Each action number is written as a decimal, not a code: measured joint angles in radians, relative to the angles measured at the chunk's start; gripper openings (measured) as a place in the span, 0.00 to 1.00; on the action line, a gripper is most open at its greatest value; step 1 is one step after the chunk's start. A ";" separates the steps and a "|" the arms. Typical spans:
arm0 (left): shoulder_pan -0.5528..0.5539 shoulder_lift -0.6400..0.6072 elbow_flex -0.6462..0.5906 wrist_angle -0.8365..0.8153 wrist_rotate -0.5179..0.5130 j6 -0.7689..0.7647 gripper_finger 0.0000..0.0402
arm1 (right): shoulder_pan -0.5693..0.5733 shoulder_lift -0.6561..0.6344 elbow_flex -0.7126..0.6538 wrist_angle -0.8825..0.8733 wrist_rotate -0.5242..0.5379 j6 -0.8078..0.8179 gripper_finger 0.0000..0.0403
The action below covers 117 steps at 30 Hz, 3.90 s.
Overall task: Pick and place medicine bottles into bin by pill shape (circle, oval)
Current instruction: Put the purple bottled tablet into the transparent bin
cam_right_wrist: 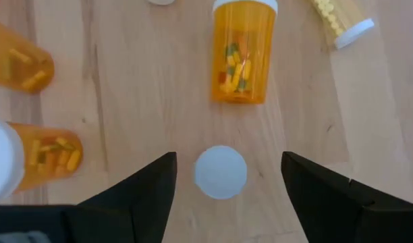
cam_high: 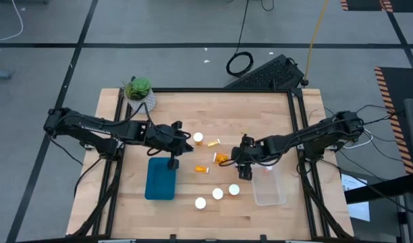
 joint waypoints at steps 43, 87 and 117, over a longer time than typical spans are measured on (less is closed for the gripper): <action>0.001 0.000 0.000 -0.040 -0.001 0.044 0.08 | 0.089 0.039 0.242 -0.245 -0.082 0.079 0.29; 0.001 0.000 0.000 -0.022 -0.001 0.039 0.08 | 0.545 -0.105 0.365 -0.670 0.109 0.731 0.29; 0.025 0.000 0.000 0.074 -0.001 0.177 0.08 | 0.543 -0.106 -0.083 -0.412 0.086 0.880 0.29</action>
